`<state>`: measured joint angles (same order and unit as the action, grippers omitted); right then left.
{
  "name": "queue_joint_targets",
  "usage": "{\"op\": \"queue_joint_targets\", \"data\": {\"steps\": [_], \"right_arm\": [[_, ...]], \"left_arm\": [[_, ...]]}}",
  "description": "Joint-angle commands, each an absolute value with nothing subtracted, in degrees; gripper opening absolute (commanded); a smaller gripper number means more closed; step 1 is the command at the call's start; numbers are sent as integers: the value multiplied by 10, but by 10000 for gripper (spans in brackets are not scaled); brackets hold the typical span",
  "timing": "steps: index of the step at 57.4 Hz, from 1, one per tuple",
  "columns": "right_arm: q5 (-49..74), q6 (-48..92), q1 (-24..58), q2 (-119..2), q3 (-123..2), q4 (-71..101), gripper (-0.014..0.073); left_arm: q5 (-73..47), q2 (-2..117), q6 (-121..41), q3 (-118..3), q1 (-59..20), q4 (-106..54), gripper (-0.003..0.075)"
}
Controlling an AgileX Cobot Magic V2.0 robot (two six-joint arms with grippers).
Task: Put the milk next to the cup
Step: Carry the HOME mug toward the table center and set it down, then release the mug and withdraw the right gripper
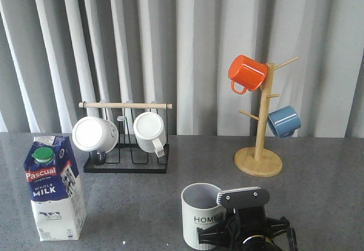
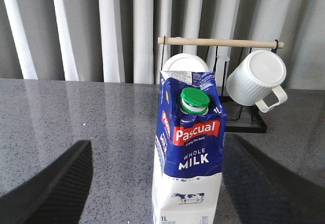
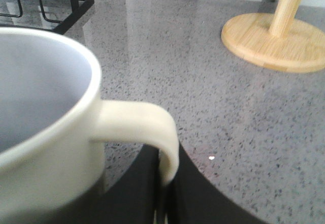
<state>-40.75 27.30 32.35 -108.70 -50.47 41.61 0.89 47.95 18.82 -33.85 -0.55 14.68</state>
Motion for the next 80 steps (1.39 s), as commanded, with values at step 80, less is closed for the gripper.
{"op": "queue_joint_targets", "data": {"steps": [80], "right_arm": [[-199, 136, 198, -641, -379, 55, 321]], "left_arm": [[51, 479, 193, -359, -6, 142, 523]]}}
